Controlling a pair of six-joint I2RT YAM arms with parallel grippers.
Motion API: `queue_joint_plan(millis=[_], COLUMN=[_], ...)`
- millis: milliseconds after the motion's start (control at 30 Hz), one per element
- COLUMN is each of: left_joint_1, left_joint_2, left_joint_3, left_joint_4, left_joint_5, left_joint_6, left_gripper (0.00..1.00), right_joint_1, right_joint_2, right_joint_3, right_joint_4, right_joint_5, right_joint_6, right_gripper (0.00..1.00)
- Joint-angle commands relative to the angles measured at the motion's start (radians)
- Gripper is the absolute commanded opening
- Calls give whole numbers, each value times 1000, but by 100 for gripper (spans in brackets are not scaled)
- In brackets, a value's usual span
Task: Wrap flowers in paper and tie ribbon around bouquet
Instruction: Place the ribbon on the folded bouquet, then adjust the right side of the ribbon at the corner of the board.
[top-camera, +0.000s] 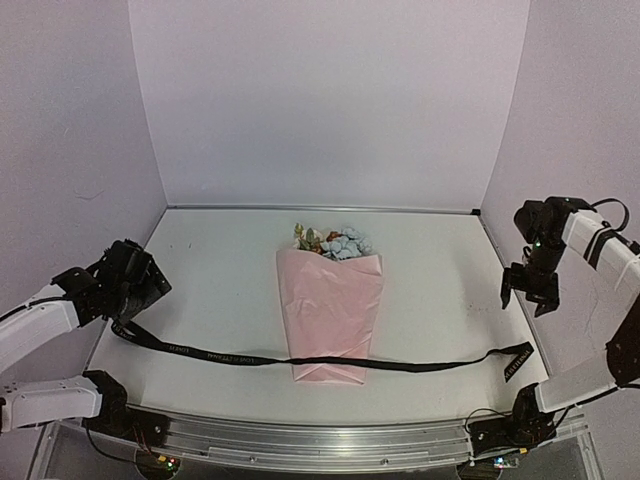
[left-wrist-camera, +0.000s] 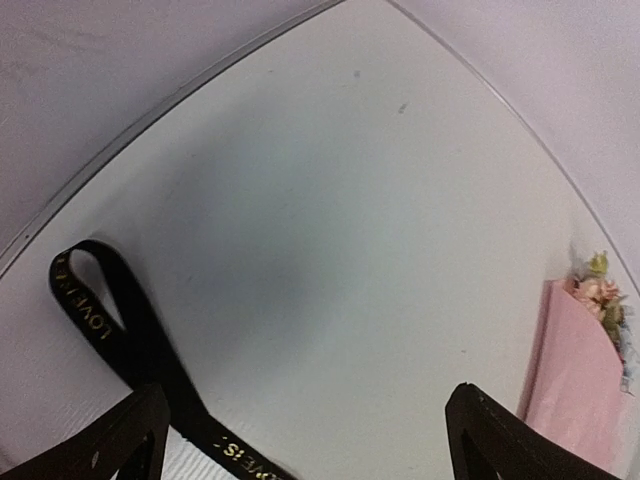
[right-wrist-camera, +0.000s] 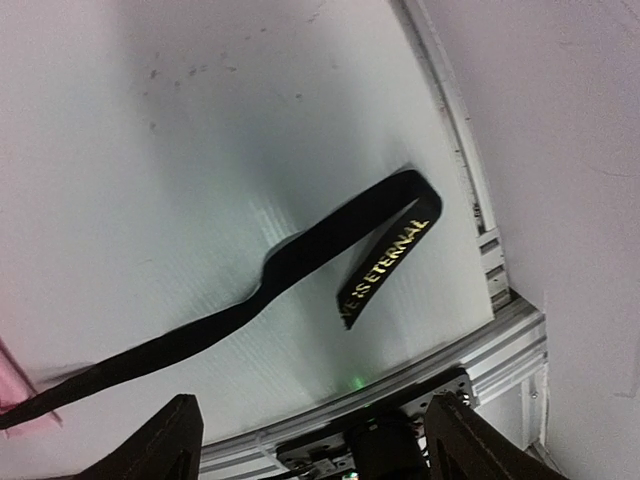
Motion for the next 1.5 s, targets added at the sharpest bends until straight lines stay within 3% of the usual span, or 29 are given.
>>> queue_joint_plan(millis=[0,133,267,400,667,967,1233,1467], left_joint_1=[43,49,41,28,-14,-113,-159,-209], left_joint_2=[32,105,178,217,296,372,430,461], left_joint_3=[159,221,215,174,152,136,132,122], left_joint_4=[109,190,255,324,427,504,548,558], left_joint_5=[209,458,652,703,757,754,779,798], left_joint_6=[240,359,361,353,346,292,259,249], left_gripper=[100,93,90,90,89,88,84,83], right_joint_1=[86,196,223,223,209,207,134,2], right_joint_2=[-20,-29,-123,-177,-51,-11,-11,-48], right_joint_3=[-9,-86,-317,-487,-514,-623,-649,-564], right_joint_4=[62,96,235,331,566,652,648,528], right_joint_5=[-166,-124,-62,44,113,244,233,168], right_joint_6=[63,127,323,434,580,703,656,466], right_gripper=[76,72,67,70,66,38,1,0])
